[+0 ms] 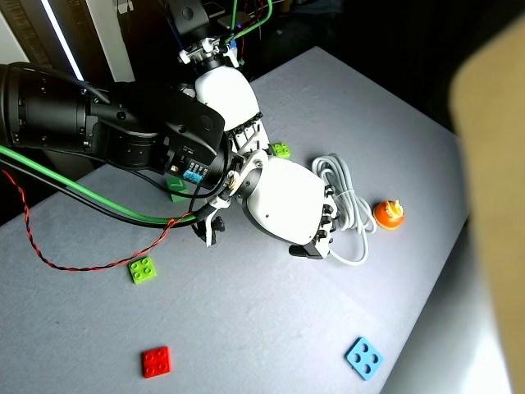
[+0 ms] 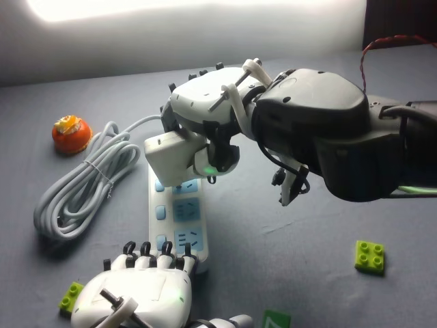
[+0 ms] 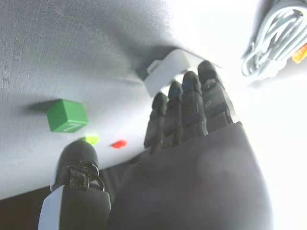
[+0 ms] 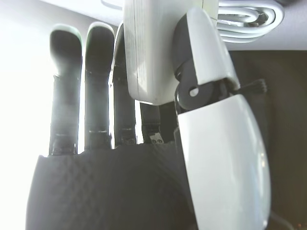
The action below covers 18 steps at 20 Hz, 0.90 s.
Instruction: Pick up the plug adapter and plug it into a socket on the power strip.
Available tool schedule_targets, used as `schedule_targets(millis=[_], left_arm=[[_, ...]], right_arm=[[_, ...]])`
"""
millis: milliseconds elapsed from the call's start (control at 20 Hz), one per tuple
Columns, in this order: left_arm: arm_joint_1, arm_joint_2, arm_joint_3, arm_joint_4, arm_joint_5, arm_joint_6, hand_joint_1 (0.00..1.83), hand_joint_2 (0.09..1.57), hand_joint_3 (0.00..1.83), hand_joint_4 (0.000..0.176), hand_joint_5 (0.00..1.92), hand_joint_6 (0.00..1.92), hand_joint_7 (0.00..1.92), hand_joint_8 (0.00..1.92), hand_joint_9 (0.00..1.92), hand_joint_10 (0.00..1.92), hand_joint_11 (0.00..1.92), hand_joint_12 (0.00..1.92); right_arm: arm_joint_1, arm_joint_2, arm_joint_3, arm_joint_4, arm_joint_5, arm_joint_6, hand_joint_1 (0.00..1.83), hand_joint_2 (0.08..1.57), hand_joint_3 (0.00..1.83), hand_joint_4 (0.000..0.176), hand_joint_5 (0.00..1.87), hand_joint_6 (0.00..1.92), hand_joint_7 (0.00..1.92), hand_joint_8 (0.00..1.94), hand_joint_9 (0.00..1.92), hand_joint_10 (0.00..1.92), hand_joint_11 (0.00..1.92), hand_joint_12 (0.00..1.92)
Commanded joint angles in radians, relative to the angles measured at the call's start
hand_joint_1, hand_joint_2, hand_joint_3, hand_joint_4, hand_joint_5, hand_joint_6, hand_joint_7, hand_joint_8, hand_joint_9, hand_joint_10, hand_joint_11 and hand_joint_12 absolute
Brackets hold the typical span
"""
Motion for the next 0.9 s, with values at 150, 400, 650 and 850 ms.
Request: schedule_targets(millis=[150, 400, 650, 850], left_arm=[[0.004, 0.008, -0.002, 0.040, -0.051, 0.003, 0.04, 1.23, 0.00, 0.000, 0.09, 0.00, 0.06, 0.00, 0.04, 0.00, 0.00, 0.17], [0.005, 0.008, -0.003, 0.040, -0.051, 0.003, 0.02, 1.24, 0.00, 0.000, 0.10, 0.00, 0.07, 0.00, 0.05, 0.00, 0.00, 0.17], [0.004, 0.008, -0.006, 0.040, -0.051, 0.002, 0.03, 1.24, 0.00, 0.000, 0.09, 0.00, 0.06, 0.00, 0.04, 0.00, 0.00, 0.14], [0.006, 0.009, -0.008, 0.040, -0.056, 0.002, 0.02, 1.24, 0.00, 0.000, 0.08, 0.00, 0.06, 0.00, 0.03, 0.00, 0.00, 0.13]], right_arm=[[-0.019, -0.007, 0.000, -0.032, 0.011, -0.002, 1.22, 1.22, 0.00, 0.000, 0.77, 1.08, 0.84, 1.48, 0.67, 1.44, 0.63, 1.72], [-0.039, -0.027, -0.004, -0.032, 0.022, -0.003, 1.21, 1.20, 0.00, 0.000, 0.86, 1.01, 0.82, 1.46, 0.65, 1.44, 0.57, 1.75], [-0.015, -0.061, -0.003, -0.032, 0.031, -0.003, 1.21, 1.19, 0.00, 0.000, 0.85, 1.03, 0.84, 1.42, 0.68, 1.43, 0.58, 1.74], [-0.018, -0.076, -0.025, -0.032, 0.042, -0.007, 1.21, 1.20, 0.00, 0.000, 0.82, 1.06, 0.84, 1.44, 0.68, 1.43, 0.60, 1.74]])
